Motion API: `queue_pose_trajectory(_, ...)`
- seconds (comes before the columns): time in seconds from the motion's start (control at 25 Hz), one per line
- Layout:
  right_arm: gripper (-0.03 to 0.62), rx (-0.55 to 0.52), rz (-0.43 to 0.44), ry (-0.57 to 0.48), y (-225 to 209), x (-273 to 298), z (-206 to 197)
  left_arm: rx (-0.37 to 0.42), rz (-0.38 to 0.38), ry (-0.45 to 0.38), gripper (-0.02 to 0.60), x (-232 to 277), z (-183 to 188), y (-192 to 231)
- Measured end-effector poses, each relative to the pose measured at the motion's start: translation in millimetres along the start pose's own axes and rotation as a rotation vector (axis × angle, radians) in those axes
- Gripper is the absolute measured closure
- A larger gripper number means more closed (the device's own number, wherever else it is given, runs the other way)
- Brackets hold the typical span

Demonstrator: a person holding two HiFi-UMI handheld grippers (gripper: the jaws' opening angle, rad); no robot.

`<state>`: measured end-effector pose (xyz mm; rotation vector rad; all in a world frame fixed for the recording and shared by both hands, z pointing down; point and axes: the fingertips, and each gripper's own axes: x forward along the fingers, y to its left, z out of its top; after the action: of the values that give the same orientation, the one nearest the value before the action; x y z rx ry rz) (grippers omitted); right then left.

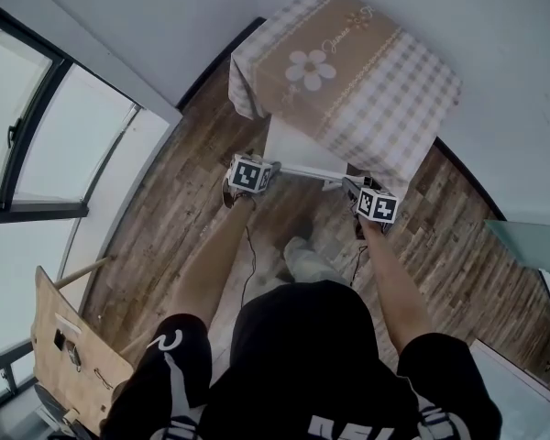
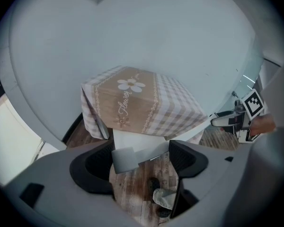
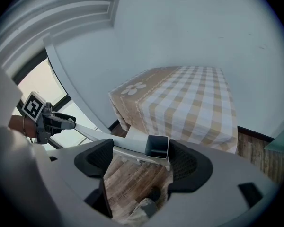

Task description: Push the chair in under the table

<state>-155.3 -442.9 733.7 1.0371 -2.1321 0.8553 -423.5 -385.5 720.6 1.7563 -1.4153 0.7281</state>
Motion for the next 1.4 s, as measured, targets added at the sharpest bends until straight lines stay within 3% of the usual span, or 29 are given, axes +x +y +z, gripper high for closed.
queue_pose_trajectory(0.52, 0.212, 0.047, -0.028, -0.011, 15, 25, 22, 0.02, 0.011, -0.015, 0.212, 15, 30, 37)
queue_pose_trajectory(1.4, 0.226, 0.16, -0.117, -0.013, 28, 70, 80, 0.133, -0.094, 0.01, 0.212, 61, 112, 97)
